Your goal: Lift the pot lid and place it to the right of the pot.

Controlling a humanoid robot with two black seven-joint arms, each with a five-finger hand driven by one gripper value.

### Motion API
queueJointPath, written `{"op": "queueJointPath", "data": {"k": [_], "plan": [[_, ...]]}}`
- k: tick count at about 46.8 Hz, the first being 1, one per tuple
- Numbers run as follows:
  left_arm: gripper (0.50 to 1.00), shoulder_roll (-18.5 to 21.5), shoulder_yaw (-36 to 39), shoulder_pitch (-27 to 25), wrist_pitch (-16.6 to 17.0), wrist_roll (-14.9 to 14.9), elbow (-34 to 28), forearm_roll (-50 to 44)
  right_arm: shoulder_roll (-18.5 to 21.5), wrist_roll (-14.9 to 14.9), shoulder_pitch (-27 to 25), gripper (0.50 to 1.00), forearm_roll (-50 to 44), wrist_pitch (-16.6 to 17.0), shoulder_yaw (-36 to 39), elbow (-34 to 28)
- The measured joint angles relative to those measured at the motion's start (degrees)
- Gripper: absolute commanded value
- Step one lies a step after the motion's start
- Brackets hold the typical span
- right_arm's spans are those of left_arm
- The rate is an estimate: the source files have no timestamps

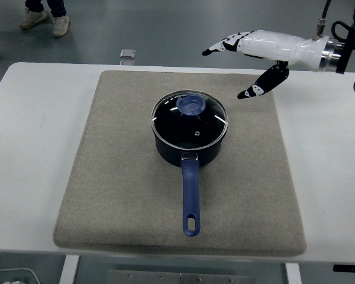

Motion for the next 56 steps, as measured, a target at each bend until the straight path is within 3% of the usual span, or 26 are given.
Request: {"op": "queueJointPath", "data": {"k": [25,56], "plan": [[1.000,0.0,0.0,0.0,0.0,0.0,0.0,0.0,2.1,0.0,-1.0,0.938,-3.8,-0.5,0.0,3.4],[1.000,0.0,0.0,0.0,0.0,0.0,0.0,0.0,10.5,0.0,-0.5,0.936,-8.0,-2.7,-1.0,-0.5]]}}
